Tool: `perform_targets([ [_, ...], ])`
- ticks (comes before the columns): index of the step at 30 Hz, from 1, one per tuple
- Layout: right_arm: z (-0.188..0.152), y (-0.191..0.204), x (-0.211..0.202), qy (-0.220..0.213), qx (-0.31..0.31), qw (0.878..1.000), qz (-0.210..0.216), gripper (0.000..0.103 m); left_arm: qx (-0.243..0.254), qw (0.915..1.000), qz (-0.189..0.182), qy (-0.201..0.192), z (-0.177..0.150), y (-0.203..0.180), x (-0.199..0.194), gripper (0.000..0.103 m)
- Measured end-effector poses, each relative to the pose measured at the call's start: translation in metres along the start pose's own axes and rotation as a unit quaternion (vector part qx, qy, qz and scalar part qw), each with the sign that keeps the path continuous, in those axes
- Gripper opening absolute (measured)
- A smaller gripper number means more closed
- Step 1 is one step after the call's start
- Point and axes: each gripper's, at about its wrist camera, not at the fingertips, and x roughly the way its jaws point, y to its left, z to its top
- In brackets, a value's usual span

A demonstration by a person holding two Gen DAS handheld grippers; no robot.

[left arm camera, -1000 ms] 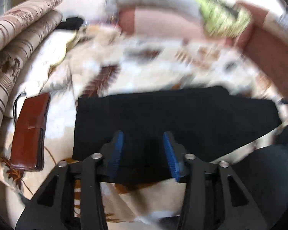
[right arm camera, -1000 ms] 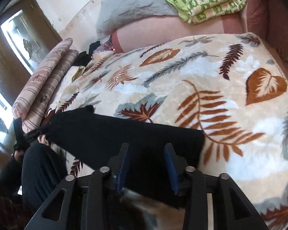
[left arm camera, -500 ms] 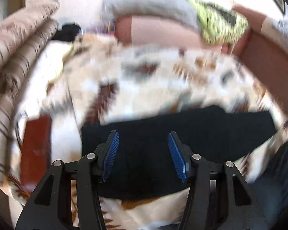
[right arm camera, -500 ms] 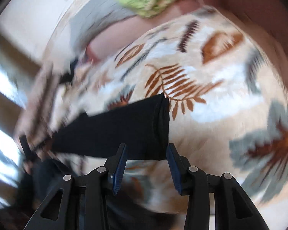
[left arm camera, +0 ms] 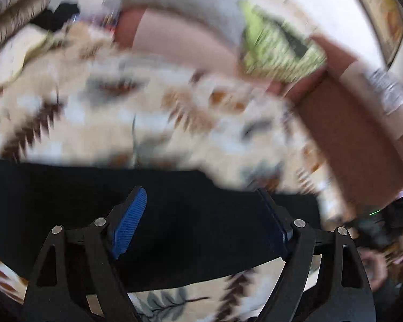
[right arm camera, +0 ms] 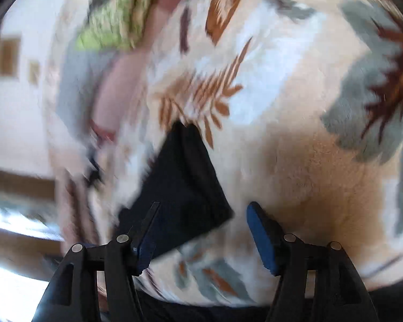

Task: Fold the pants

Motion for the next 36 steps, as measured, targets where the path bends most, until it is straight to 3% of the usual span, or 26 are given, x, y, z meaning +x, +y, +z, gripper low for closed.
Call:
perform_targets([
  [2,-0.003,-0.001,0.001,-0.014,-0.009,0.999,0.031,0.067,-0.001,0.9997,0.016,0.017,-0.023,0.005,0.025,0.082],
  [3,-0.005,0.002,0.002,-0.014,-0.023,0.999,0.039,0.067,0.015,0.9996,0.026,-0.002,-0.032,0.003,0.027,0.082],
  [4,-0.006,0.004,0.005,-0.012,-0.038,0.998,0.053,0.067,0.048,0.9973,0.050,-0.027,-0.036,-0.007,0.026,0.082],
  [7,-0.005,0.004,0.011,-0.017,-0.031,0.996,0.078,0.065,0.079,0.9933,0.083,-0.011,-0.035,-0.021,0.035,0.082],
  [9,-0.004,0.005,0.014,-0.019,-0.023,0.997,0.068,0.060,0.069,0.9946,0.075,-0.017,-0.034,-0.015,0.035,0.083],
  [11,-0.006,0.005,0.018,-0.021,-0.025,0.999,0.043,0.044,0.049,0.9971,0.054,-0.020,-0.034,-0.006,0.033,0.083],
  [16,-0.014,-0.011,0.013,-0.052,-0.040,0.997,0.039,0.020,-0.004,0.9995,0.002,-0.032,-0.031,0.009,0.025,0.083],
  [22,-0.023,-0.017,0.008,-0.095,-0.037,0.993,0.055,0.018,-0.003,0.9998,0.016,-0.006,-0.030,0.004,0.012,0.083],
  [24,-0.024,-0.016,0.005,-0.093,-0.039,0.993,0.057,0.010,-0.027,0.9996,0.002,-0.012,-0.029,0.010,0.004,0.083],
  [26,-0.027,0.000,-0.002,-0.107,-0.072,0.990,0.057,0.009,-0.042,0.9978,-0.001,-0.052,-0.028,0.018,-0.010,0.083],
  [29,-0.037,0.043,-0.001,-0.114,-0.131,0.982,0.072,0.009,-0.060,0.9945,0.031,-0.080,-0.028,0.029,-0.017,0.083],
  [33,-0.055,0.106,0.044,-0.059,-0.186,0.974,0.118,0.009,-0.067,0.9932,0.045,-0.084,-0.027,0.032,-0.016,0.083],
  [36,-0.084,0.155,0.094,0.003,-0.240,0.959,0.150,0.009,-0.060,0.9907,0.063,-0.104,-0.026,0.032,-0.020,0.083],
])
